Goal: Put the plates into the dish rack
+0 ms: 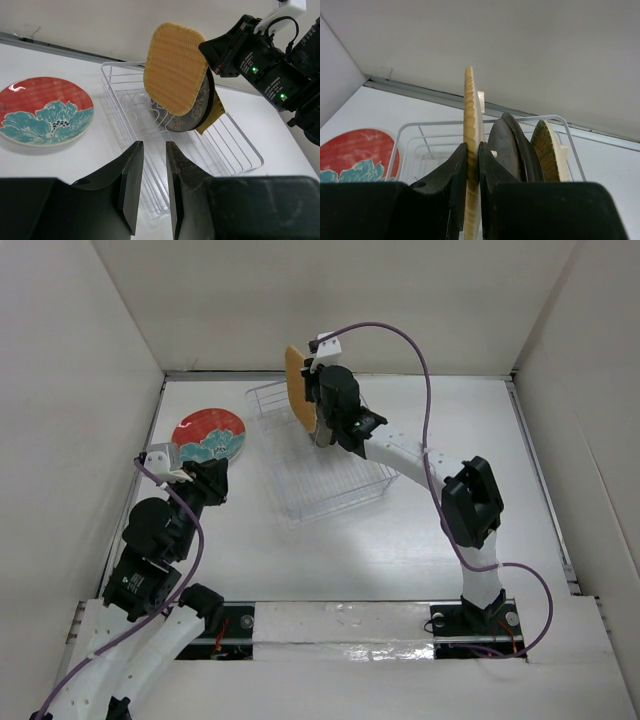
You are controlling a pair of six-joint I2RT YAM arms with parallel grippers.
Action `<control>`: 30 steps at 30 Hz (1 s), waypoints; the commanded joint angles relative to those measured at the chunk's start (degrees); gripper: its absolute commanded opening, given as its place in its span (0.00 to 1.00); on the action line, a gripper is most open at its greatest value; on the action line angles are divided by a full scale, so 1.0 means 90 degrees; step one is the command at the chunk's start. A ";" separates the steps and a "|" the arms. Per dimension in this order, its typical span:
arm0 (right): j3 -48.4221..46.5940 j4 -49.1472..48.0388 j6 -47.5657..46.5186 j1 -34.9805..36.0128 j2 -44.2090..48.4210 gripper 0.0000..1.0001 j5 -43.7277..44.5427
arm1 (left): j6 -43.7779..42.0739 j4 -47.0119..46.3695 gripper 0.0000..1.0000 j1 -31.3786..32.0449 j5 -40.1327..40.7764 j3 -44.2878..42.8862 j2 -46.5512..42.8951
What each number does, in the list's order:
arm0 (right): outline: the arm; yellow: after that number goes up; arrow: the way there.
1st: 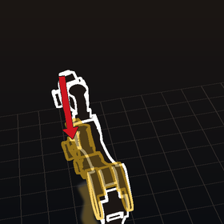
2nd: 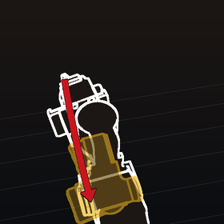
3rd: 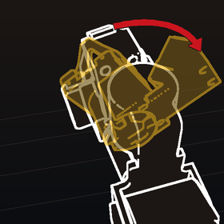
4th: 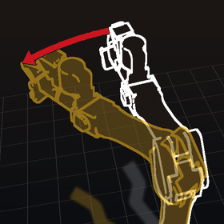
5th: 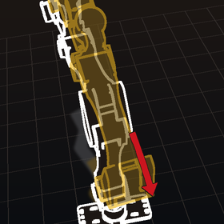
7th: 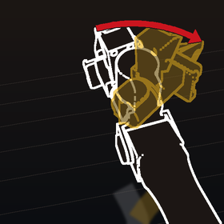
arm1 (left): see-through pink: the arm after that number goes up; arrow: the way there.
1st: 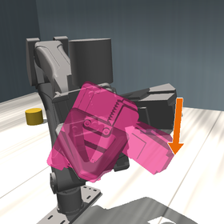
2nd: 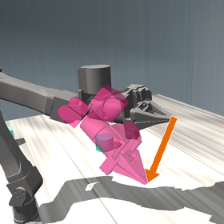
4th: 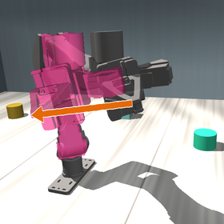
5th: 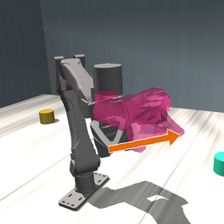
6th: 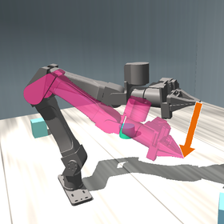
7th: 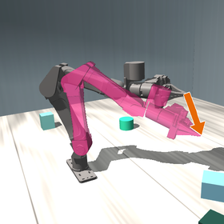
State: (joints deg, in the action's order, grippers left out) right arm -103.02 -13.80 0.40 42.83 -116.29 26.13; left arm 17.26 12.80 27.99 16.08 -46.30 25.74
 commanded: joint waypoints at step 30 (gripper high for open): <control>0.2638 -0.0968 0.1791 0.0827 0.1650 0.82 0.0701 | 0.2623 -0.1644 0.47 -0.0239 0.0850 0.0691 0.1749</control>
State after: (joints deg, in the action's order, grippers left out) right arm -78.04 -23.29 12.62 50.19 -108.22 34.22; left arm 36.86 4.75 26.15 20.53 -41.17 40.32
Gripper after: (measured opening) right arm 0.805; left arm 0.469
